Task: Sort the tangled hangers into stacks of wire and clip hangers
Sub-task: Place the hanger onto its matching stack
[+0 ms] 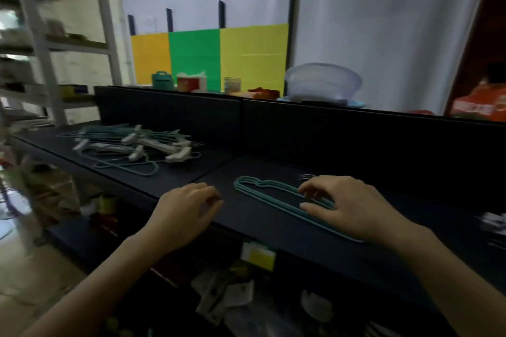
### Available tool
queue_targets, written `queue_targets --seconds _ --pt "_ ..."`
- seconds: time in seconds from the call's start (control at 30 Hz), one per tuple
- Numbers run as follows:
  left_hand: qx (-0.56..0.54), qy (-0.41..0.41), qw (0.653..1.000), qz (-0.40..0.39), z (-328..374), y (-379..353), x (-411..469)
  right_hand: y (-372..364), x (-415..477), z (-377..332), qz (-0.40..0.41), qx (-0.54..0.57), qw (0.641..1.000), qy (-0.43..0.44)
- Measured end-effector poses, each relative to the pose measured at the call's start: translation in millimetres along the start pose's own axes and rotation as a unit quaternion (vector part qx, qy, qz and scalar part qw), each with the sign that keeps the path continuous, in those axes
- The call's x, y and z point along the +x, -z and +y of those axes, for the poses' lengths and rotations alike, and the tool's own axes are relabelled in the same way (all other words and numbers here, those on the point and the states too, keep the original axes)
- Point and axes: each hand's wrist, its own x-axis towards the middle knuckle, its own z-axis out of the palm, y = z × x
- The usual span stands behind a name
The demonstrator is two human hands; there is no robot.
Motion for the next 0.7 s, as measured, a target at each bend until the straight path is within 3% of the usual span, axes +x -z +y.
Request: queue_targets --seconds 0.37,0.7 --pt "0.031 0.044 0.999 0.001 -185 37 -83 -89 120 -159 -0.01 0.047 0.997 0.06" --pt "0.023 0.097 0.994 0.044 -292 58 -93 -127 223 -233 -0.023 0.039 0.997 0.065"
